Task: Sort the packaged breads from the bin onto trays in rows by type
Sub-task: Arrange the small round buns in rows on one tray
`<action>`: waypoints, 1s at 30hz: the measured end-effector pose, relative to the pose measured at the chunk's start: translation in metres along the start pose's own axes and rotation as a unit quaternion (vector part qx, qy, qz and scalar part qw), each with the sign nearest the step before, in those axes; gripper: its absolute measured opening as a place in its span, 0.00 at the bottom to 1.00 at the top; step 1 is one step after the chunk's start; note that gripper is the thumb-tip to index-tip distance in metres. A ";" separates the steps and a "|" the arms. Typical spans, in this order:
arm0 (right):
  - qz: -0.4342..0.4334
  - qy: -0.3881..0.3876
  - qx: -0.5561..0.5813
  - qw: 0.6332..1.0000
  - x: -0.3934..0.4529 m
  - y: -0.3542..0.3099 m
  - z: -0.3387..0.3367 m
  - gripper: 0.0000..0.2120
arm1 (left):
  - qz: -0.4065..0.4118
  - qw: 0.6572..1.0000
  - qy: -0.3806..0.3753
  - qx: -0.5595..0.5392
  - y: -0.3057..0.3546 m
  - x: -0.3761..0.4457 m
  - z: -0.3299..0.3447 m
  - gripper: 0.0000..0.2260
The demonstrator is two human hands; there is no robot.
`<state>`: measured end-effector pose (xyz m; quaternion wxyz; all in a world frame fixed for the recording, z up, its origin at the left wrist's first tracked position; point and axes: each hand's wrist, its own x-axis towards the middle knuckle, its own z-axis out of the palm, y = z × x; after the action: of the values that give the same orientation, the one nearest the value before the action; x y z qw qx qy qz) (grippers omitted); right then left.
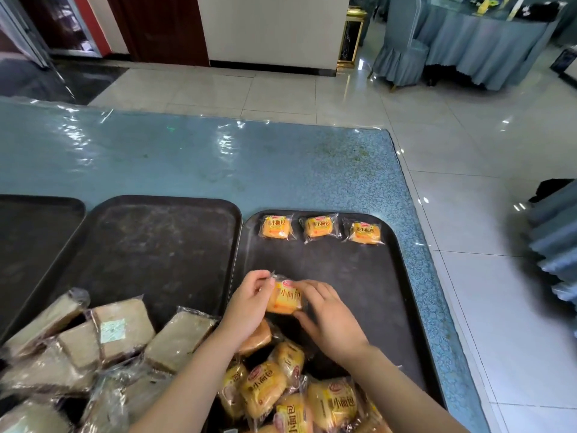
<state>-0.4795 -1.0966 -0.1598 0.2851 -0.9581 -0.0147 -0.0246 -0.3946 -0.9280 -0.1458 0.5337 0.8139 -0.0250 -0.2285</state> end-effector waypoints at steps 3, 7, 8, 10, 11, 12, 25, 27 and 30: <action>0.046 -0.018 -0.017 0.999 0.036 0.024 0.009 0.24 | 0.037 0.994 -0.010 0.106 -0.007 0.020 -0.004 0.21; 0.051 -0.039 -0.037 0.997 0.085 0.038 0.019 0.24 | 0.151 0.952 -0.002 0.268 -0.014 0.038 -0.006 0.22; 0.044 -0.046 -0.041 0.997 0.095 0.039 0.022 0.24 | 0.168 0.940 -0.011 0.297 -0.016 0.041 -0.006 0.23; 0.033 -0.059 -0.049 0.997 0.113 0.039 0.028 0.24 | 0.188 0.918 -0.023 0.349 -0.019 0.048 -0.006 0.25; 0.028 -0.062 -0.052 0.996 0.120 0.039 0.031 0.24 | 0.193 0.905 -0.025 0.378 -0.021 0.052 -0.006 0.25; 0.025 -0.063 -0.053 0.996 0.126 0.040 0.033 0.24 | 0.197 0.892 -0.024 0.407 -0.022 0.055 -0.006 0.26; 0.020 -0.056 -0.086 0.995 0.084 0.020 0.015 0.31 | 0.151 0.888 -0.030 0.434 -0.021 0.050 -0.008 0.27; 0.031 -0.054 -0.069 0.996 0.059 0.013 0.010 0.30 | 0.148 0.904 -0.033 0.400 -0.021 0.039 -0.013 0.24; 0.049 -0.059 -0.052 0.996 0.018 0.002 0.004 0.30 | 0.136 0.916 -0.035 0.377 -0.022 0.018 -0.023 0.19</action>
<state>-0.4610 -1.0959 -0.1630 0.2348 -0.9708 0.0166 0.0456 -0.3733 -0.9038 -0.1633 0.2125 0.9349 -0.2382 -0.1553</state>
